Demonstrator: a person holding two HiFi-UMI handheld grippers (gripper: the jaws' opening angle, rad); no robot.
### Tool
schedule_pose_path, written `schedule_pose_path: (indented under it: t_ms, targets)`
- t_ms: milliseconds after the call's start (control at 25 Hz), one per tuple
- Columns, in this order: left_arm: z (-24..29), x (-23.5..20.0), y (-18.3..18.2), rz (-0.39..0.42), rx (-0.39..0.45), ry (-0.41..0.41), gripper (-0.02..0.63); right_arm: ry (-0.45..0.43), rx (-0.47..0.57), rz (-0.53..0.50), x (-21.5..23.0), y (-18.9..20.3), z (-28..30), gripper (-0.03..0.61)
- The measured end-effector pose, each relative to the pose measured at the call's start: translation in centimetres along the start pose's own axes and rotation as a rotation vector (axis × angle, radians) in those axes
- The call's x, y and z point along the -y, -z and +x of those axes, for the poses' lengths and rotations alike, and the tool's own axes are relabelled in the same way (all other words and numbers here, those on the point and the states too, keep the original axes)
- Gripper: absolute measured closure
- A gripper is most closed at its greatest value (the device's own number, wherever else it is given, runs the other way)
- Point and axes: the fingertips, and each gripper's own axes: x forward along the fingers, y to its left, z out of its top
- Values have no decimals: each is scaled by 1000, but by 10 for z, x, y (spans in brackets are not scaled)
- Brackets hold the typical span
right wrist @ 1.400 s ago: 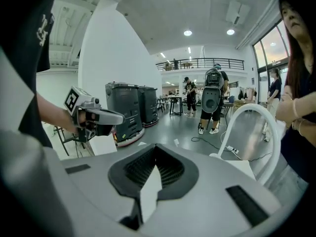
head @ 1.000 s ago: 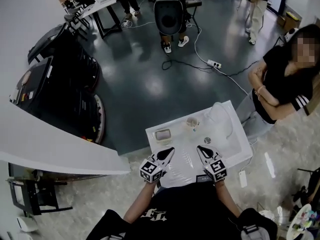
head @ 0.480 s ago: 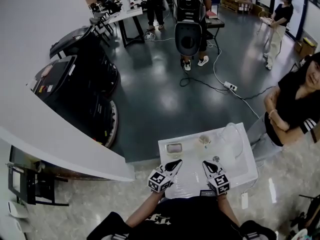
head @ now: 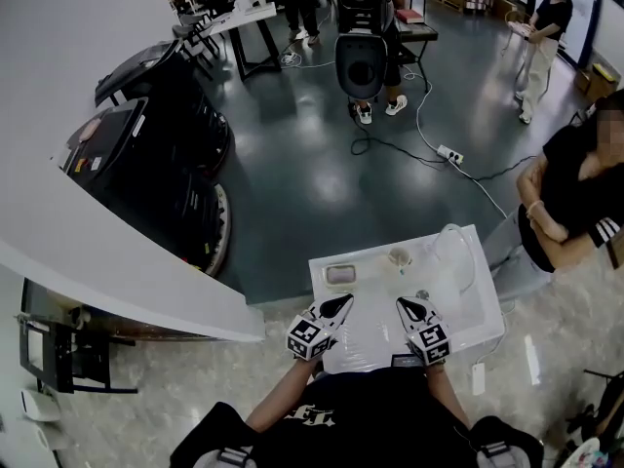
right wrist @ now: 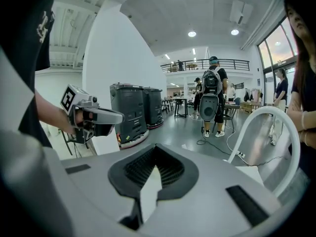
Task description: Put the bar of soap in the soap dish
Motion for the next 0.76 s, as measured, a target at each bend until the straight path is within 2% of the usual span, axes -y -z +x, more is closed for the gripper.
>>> schedule_pose_path:
  t_ms: [760]
  targets:
    - [9,2,-1,-29,14,14,605,17,9,9,13,-1,1,571]
